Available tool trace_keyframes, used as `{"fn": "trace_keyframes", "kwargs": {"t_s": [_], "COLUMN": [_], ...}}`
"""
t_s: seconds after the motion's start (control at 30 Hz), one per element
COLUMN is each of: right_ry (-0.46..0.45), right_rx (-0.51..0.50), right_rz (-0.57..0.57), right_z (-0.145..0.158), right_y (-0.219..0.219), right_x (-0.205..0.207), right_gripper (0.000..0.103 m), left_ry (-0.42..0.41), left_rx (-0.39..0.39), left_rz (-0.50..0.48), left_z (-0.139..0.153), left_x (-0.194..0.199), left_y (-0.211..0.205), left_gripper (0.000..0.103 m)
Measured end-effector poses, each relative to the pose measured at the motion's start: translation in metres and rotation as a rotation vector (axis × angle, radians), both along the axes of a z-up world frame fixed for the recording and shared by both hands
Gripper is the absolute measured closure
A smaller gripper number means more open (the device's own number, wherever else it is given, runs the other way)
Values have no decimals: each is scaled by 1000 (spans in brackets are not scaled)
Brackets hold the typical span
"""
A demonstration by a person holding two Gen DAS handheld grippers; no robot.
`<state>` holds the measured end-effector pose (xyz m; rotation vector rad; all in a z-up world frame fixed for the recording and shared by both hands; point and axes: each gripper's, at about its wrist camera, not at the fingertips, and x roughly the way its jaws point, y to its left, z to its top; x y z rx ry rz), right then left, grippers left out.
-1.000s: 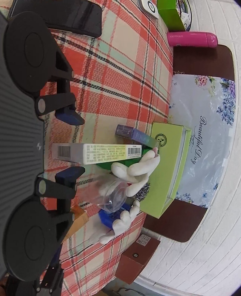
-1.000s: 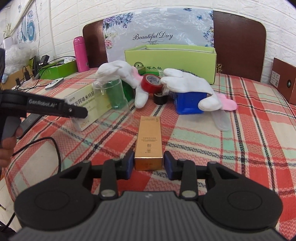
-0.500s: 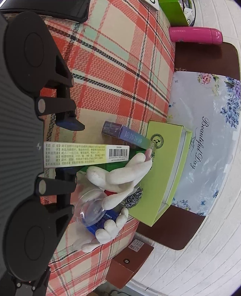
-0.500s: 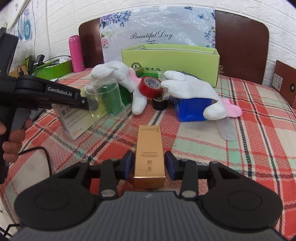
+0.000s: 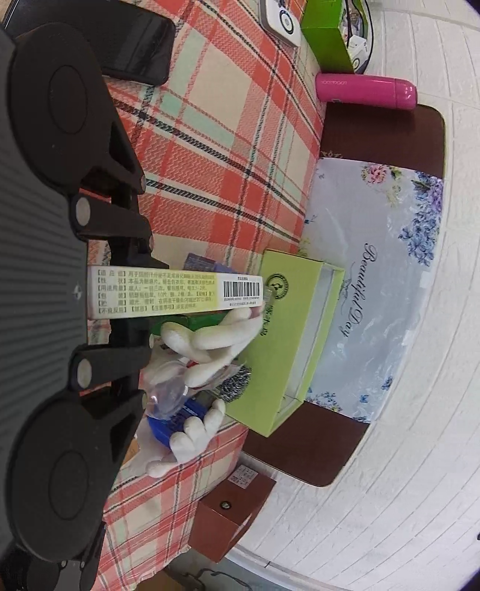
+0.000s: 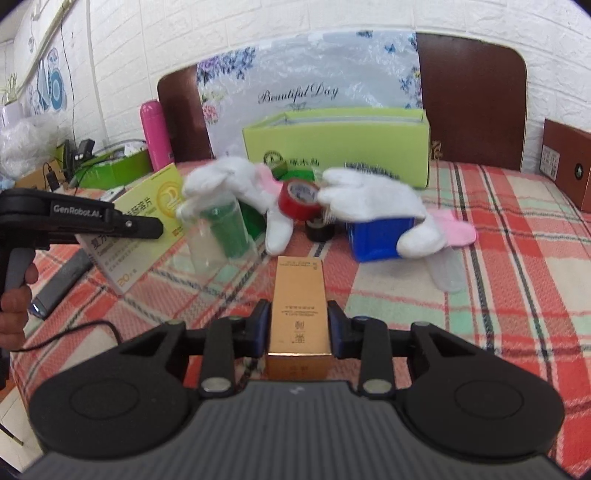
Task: Organize objects
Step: 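Lift both boxes into the lime-green box and release them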
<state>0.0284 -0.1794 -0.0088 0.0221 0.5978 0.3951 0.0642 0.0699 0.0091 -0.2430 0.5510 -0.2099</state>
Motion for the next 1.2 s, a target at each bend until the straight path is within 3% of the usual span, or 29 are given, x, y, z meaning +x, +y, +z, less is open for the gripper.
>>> {"fn": "trace_keyframes", "kwargs": {"t_s": [0.33, 0.67, 0.83, 0.93, 1.07, 1.2], "right_ry": [-153, -235, -260, -253, -210, -173], "right_rx": [40, 42, 9, -16, -39, -51], "right_rz": [-40, -114, -148, -162, -177, -192], "right_z": [46, 63, 62, 56, 42, 28], "right_y": [-5, 3, 15, 18, 17, 16], "right_x": [42, 135, 193, 228, 267, 289], "right_gripper": [71, 71, 71, 71, 71, 70], "left_ry": [-181, -258, -214, -195, -135, -129], "left_rx": [-59, -37, -29, 15, 7, 27], "left_rz": [-26, -65, -112, -135, -163, -178], "left_z": [58, 87, 96, 97, 89, 75], "left_x": [23, 103, 165, 199, 239, 262], "left_y": [-14, -43, -54, -65, -73, -79], "left_gripper": [84, 84, 84, 84, 84, 82]}}
